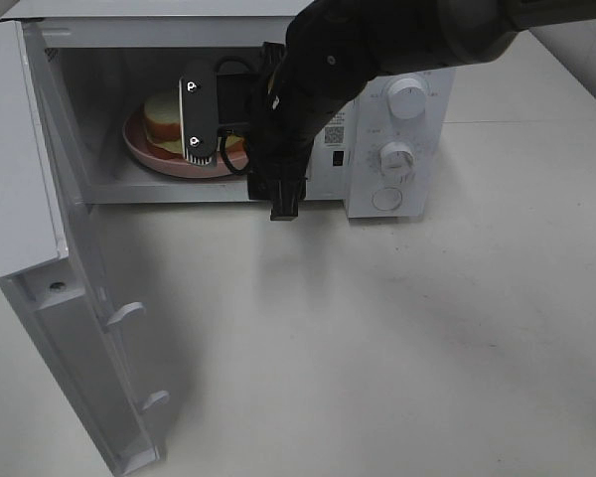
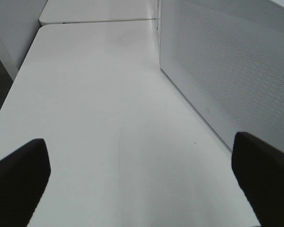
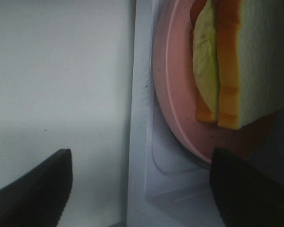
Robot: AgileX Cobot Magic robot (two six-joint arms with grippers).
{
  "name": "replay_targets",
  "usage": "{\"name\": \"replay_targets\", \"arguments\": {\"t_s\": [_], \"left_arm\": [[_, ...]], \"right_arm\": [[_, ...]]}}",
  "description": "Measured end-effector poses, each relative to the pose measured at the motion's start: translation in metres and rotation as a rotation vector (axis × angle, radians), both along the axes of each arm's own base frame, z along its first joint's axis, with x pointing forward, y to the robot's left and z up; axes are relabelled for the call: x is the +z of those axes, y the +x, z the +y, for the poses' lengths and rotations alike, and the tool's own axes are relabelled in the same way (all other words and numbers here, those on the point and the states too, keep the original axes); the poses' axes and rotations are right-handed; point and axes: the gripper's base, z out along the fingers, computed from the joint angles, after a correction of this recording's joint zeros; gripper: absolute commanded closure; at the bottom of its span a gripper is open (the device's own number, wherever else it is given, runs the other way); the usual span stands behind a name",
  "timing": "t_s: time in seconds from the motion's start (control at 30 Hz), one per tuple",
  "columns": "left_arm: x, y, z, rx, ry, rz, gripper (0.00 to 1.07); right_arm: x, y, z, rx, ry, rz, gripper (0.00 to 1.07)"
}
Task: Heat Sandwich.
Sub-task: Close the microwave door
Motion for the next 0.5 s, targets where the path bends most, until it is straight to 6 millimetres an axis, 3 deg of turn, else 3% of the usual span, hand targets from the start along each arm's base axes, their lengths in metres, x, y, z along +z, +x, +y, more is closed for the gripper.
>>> {"name": "replay_targets", "arguments": {"t_s": [0.5], "left_arm": [[0.000,0.000,0.000,0.000,0.000,0.000,0.01]], "right_arm": [[0.022,-0.051,-0.043,-0.018,0.005,0.023,0.31]]}}
